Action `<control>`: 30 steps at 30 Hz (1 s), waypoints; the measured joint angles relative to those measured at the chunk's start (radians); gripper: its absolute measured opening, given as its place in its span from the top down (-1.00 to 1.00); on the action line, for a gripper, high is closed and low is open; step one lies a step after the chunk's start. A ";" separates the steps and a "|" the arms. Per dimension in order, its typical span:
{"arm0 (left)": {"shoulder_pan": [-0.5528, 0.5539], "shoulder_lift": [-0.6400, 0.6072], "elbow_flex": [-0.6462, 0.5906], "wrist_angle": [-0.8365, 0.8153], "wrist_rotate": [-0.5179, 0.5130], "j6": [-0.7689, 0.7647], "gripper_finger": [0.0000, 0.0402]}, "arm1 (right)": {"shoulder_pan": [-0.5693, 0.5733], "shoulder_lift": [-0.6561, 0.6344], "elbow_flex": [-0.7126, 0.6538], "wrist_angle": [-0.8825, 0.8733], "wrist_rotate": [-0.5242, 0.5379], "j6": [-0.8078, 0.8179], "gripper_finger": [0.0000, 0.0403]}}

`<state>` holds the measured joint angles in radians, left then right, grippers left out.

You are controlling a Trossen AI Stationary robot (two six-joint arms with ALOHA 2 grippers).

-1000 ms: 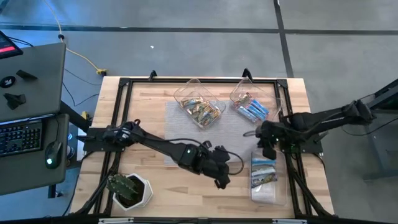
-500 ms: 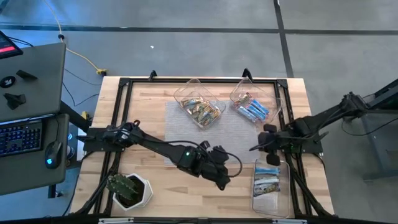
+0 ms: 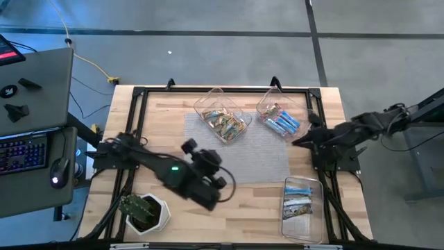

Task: Pick and place Granola Bars by type
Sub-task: Return to Home Position

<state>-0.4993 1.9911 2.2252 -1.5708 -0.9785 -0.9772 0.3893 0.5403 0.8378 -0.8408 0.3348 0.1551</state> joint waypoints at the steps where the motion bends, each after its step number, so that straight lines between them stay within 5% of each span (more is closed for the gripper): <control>1: -0.010 -0.041 -0.038 0.027 -0.073 0.022 0.60 | 0.000 -0.043 -0.028 0.013 0.000 0.003 0.98; 6: -0.033 -0.226 -0.217 0.010 -0.170 0.043 0.60 | 0.000 -0.212 -0.109 0.103 -0.038 -0.012 0.99; 15: 0.064 -0.640 -0.753 0.091 -0.028 -0.138 0.60 | 0.000 -0.330 -0.093 0.118 0.071 0.010 0.99; 19: 0.103 -0.795 -1.012 0.415 0.003 -0.077 0.60 | 0.000 -0.340 -0.093 0.291 0.140 0.010 0.98; 23: 0.123 -0.896 -1.222 0.811 0.005 0.217 0.60 | 0.000 -0.339 -0.098 0.431 0.121 -0.084 0.99; 30: 0.202 -1.018 -1.422 1.271 0.073 0.576 0.60 | 0.000 -0.342 -0.260 0.624 0.115 -0.105 0.99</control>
<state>-0.2976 0.9727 0.8032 -0.2998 -0.9056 -0.4008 0.3893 0.1988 0.5773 -0.2164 0.4498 0.0499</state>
